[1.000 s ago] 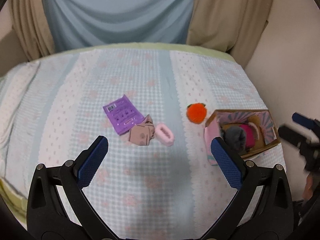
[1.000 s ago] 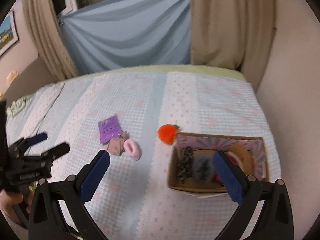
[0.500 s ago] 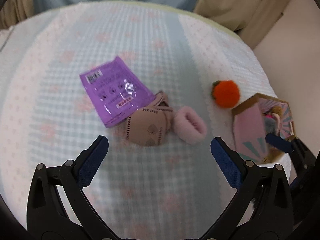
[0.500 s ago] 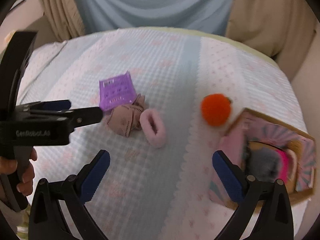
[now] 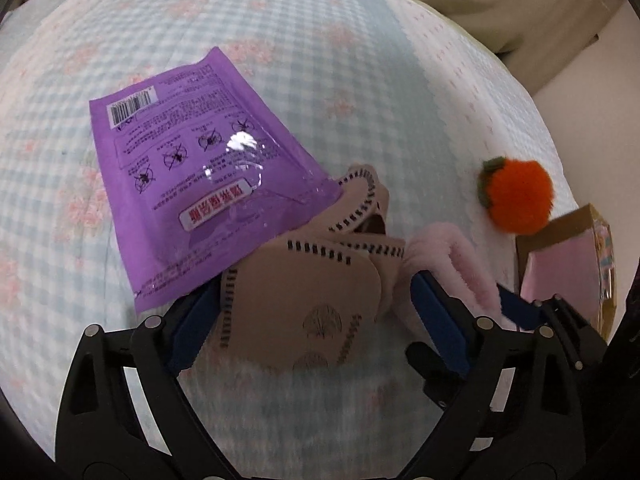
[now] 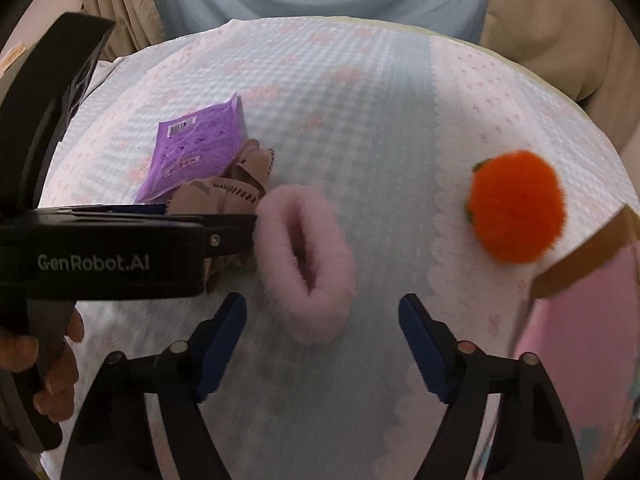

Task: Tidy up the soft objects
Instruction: 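Grasp the beige mask with the left tool while the right grasps the pink hair tie, then carry the mask and hair tie into the box with both tools and release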

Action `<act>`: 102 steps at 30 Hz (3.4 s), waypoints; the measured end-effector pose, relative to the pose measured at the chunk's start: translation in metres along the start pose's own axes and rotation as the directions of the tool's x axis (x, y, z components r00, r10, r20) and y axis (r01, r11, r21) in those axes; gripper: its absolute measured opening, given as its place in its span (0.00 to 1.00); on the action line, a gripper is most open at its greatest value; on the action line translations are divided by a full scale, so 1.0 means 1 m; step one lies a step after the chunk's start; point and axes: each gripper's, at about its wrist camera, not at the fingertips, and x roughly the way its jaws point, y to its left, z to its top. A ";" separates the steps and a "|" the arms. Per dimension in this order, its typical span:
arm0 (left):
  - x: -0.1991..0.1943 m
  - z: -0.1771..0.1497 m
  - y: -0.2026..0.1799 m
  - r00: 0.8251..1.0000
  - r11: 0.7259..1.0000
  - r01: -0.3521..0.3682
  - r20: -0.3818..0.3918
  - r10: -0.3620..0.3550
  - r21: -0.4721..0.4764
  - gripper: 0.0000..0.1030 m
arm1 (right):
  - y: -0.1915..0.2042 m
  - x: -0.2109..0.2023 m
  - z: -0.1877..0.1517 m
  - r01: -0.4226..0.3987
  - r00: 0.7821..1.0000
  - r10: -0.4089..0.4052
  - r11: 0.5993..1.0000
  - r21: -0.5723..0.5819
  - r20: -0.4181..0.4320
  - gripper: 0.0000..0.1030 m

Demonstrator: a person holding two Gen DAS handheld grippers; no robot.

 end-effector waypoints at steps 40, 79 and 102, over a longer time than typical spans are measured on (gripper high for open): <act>-0.052 -0.021 -0.006 0.995 0.999 -0.042 0.089 0.039 0.030 0.37 | 0.001 -0.034 0.013 0.009 0.996 -0.016 0.996 0.084 0.083 0.25; -0.257 -0.033 -0.349 0.951 0.991 -0.058 0.309 0.018 0.120 0.37 | -0.239 -0.366 -0.025 0.147 0.966 -0.186 0.967 0.210 0.178 0.25; -0.072 -0.014 -0.406 0.997 0.966 -0.079 0.019 0.077 0.246 0.37 | -0.336 -0.242 -0.072 0.138 0.987 -0.095 0.919 0.370 -0.133 0.25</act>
